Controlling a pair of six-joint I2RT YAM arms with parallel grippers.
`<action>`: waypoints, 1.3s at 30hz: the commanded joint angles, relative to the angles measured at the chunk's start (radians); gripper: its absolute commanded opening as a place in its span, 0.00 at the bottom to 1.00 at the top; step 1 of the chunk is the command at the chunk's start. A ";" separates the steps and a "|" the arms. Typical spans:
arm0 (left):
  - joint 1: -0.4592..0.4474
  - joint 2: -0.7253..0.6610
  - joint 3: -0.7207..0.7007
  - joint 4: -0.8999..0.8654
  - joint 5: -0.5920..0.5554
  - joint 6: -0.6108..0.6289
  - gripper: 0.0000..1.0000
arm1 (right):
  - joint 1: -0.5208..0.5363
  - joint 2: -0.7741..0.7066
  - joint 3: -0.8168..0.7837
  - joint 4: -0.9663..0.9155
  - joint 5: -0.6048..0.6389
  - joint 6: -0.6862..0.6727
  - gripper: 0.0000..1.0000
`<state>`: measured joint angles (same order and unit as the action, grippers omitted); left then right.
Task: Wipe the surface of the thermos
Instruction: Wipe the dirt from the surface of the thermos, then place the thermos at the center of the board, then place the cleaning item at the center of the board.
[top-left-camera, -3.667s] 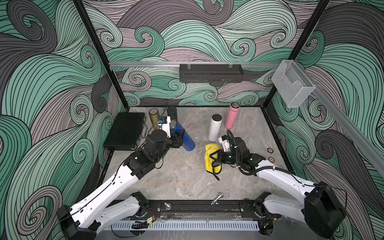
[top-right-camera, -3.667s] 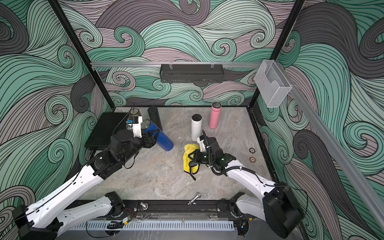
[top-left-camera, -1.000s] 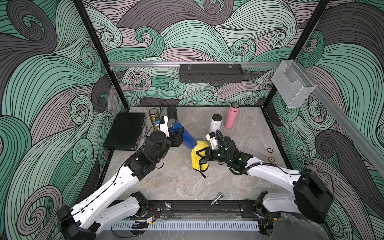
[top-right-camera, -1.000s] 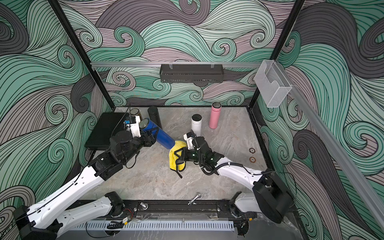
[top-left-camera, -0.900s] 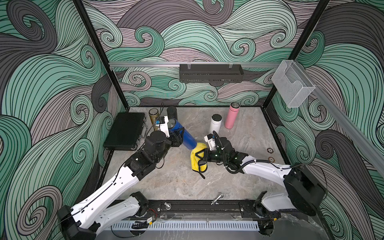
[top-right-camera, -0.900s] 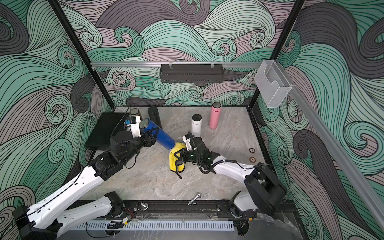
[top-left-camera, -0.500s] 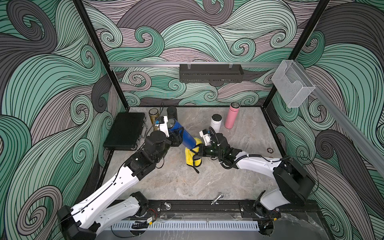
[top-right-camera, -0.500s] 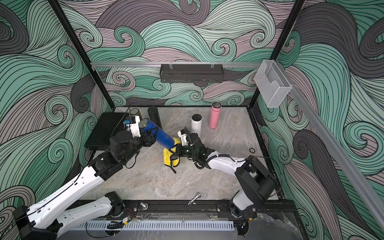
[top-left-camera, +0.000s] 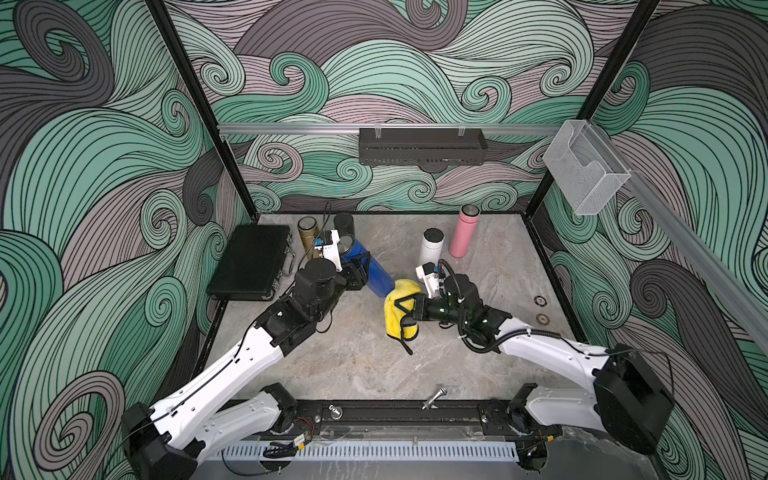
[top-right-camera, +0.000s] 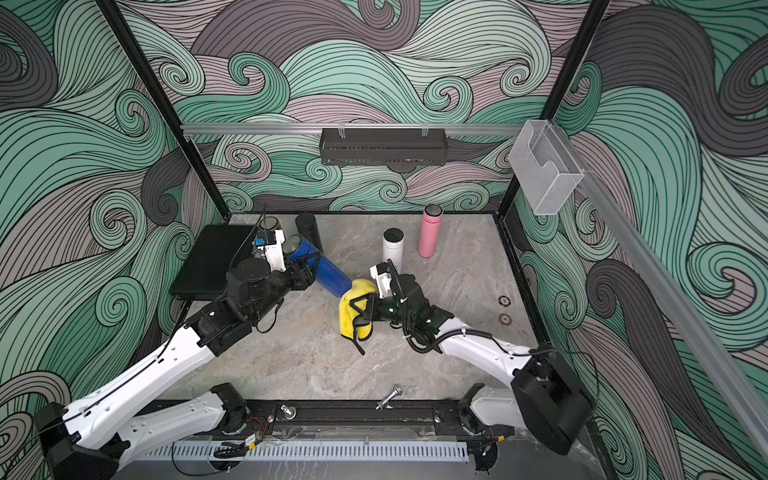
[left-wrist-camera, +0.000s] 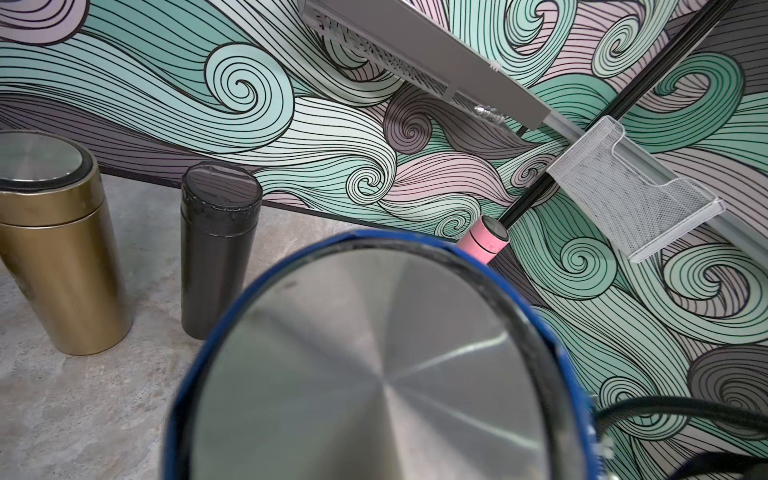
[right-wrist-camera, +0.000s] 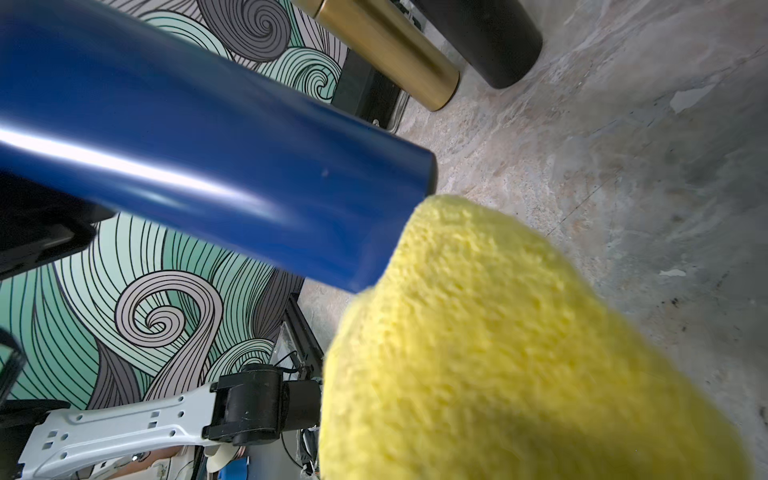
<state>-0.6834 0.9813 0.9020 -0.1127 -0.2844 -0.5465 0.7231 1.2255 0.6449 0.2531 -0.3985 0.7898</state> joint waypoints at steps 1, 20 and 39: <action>0.007 0.016 0.012 0.055 0.003 0.023 0.00 | -0.059 -0.119 -0.009 -0.124 0.028 -0.050 0.00; 0.007 0.256 0.017 0.136 -0.050 0.190 0.00 | -0.316 -0.126 0.090 -0.761 0.470 -0.269 0.00; -0.008 0.421 0.076 0.090 -0.035 0.227 0.19 | -0.341 0.188 0.089 -0.618 0.475 -0.315 0.39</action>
<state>-0.6849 1.4067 0.9203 -0.0525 -0.3107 -0.3393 0.3866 1.4075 0.7452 -0.3782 0.0696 0.4747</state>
